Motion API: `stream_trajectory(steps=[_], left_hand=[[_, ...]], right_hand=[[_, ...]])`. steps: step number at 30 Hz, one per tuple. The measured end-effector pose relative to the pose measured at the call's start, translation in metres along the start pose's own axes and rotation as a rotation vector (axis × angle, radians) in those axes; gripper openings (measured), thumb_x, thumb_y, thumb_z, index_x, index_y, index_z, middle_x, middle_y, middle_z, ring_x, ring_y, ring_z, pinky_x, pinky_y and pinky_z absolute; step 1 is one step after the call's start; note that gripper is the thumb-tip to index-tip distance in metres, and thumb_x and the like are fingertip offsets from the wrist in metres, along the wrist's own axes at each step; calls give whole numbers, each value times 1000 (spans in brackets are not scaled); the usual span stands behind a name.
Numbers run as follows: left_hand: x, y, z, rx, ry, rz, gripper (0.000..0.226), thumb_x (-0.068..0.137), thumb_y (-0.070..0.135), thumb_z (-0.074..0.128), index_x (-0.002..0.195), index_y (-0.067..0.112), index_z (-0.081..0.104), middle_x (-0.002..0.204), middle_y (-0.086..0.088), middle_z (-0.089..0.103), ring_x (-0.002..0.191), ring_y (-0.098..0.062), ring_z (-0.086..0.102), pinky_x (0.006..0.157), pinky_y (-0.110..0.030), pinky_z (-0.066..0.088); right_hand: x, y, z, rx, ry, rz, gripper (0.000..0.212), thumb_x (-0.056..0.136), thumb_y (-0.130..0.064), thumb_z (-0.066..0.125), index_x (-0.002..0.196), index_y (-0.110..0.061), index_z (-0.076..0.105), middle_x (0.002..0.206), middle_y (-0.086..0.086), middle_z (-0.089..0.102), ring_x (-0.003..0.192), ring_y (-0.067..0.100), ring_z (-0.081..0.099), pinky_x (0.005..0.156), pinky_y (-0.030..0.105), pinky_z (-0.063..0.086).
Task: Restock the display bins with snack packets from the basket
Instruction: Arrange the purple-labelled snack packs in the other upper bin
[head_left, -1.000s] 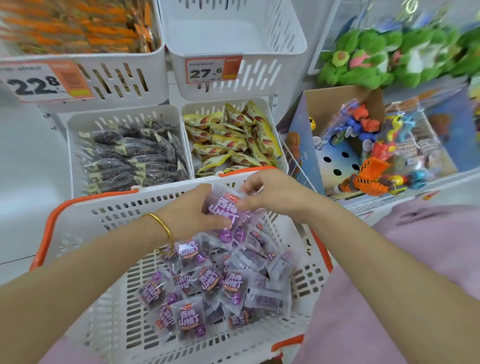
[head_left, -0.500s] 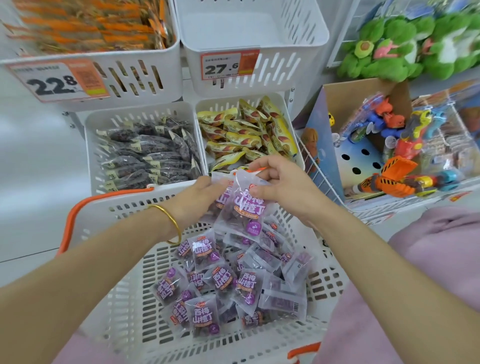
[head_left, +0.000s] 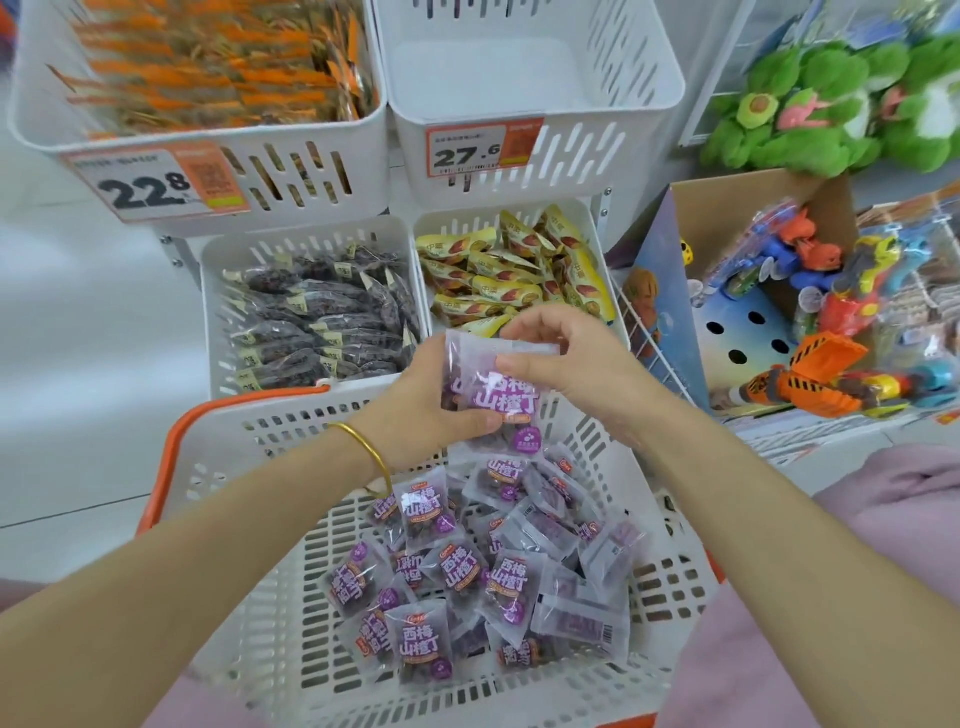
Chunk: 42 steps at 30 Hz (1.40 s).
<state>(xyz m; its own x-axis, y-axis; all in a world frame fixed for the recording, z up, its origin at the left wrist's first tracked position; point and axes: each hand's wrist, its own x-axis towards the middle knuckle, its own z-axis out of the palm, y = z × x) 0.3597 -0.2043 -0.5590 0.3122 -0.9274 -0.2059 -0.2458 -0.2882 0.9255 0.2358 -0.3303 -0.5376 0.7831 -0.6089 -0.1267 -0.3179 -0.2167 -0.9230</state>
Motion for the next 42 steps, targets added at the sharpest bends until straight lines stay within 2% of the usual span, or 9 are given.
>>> stream_trajectory(steps=[2,5,8,13,18,22,28,33,42], left_hand=[[5,12,-13,-23,-5,42,61,81,-4,65,128,13,29,108,-7,59,89,-14,62,77,-32,53],[18,40,-36,-19,-11,111,66,82,-7,62,133,10,23,114,-2,57,97,-14,62,83,-32,54],[38,73,-57,15,47,186,61,81,-4,63,129,11,28,113,0,59,99,-10,64,84,-29,54],[80,119,-101,323,370,326,79,77,21,73,141,9,28,124,-3,46,106,-4,49,90,-6,36],[121,111,-155,582,527,269,69,76,54,50,138,26,40,133,3,49,125,-18,43,101,-46,41],[133,105,-160,679,532,214,55,91,29,54,141,15,34,143,-7,37,134,-24,30,110,-28,22],[145,95,-159,820,522,263,67,91,36,53,146,9,24,154,-9,20,143,-19,12,109,-20,6],[143,95,-157,836,529,303,69,91,35,55,146,8,23,155,-9,16,143,-19,10,107,-16,2],[142,98,-155,853,516,262,70,90,37,53,146,9,22,156,-8,13,144,-21,8,114,-26,8]], right_hand=[[9,-15,-12,26,-194,97,45,83,-30,69,125,-30,53,114,-12,54,106,11,60,82,34,55],[29,-46,-31,120,-368,136,54,83,-23,68,133,-26,47,114,-12,60,97,18,68,72,37,59],[56,-76,-48,147,-260,24,41,81,-14,71,120,-18,57,105,5,68,86,22,70,70,43,59],[110,-129,-80,186,4,-180,30,81,-7,70,97,-27,55,98,-3,58,63,6,65,48,24,53],[195,-151,-88,82,219,-347,39,81,-3,70,115,-20,58,111,-3,57,100,15,61,67,32,58],[250,-140,-60,-262,184,-297,45,80,-6,72,123,-11,59,126,2,58,117,17,53,98,33,46],[283,-123,-43,-420,-44,-182,47,80,1,68,121,-16,53,122,9,52,98,21,52,64,21,43],[276,-125,-48,-430,-193,17,71,86,-6,59,145,-29,27,138,7,41,114,26,50,85,40,53],[267,-130,-36,-276,-99,47,59,89,-9,50,143,-14,26,121,9,44,108,27,53,94,43,50]])
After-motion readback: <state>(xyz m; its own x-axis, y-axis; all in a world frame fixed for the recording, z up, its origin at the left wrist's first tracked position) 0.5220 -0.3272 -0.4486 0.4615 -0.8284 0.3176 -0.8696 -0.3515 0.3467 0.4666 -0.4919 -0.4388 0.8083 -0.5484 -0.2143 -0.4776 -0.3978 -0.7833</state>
